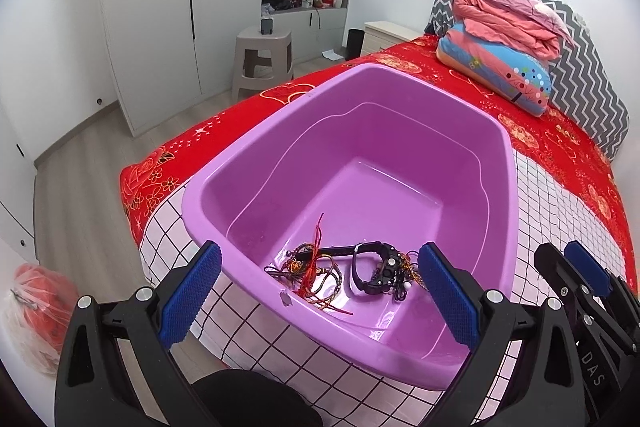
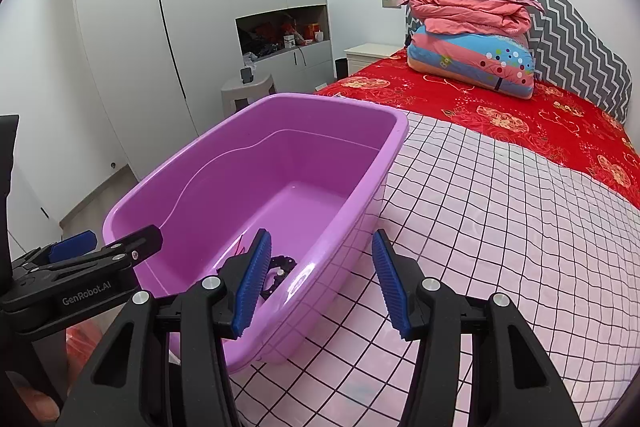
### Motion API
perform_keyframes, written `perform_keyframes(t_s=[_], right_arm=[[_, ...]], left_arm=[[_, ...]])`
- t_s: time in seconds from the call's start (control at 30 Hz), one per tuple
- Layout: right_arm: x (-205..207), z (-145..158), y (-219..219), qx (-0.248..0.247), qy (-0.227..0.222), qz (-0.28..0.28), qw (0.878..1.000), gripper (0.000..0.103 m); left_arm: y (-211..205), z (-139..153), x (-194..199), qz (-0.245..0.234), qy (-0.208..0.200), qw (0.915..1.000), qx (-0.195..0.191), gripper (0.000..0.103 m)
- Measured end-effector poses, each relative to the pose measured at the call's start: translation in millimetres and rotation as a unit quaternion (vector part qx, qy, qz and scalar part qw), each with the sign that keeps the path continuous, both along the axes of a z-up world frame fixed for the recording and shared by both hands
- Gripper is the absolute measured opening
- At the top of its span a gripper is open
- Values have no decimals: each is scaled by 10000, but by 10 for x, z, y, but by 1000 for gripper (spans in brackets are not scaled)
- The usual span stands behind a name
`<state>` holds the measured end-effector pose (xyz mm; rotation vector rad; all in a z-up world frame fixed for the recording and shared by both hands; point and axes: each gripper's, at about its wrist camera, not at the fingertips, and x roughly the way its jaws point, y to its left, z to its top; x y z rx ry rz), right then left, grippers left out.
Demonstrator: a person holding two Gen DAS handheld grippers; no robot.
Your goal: Organize jewelry
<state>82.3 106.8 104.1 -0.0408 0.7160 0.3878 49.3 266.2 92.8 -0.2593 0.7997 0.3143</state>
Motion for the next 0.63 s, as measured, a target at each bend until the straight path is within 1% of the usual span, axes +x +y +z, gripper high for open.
perform_keyframes(t_s=[0.1,0.3,0.43,0.63], right_arm=[[-4,3,0,9,-1,-2,10000,50],[-16,9,2,27,14,-19,10000,50],[-21,17,-8,53,11,-35,10000,50],[-26,13,-22,53,13,-41,10000,50]], left_arm=[[-9,3,-18,-12,-51,10000,9,97],[-26,11,-11,60,12,10000,71,97],[-10,8,-6,80,59,9999,-32,97],[-28,22,-20,127,41,9999,59,97]])
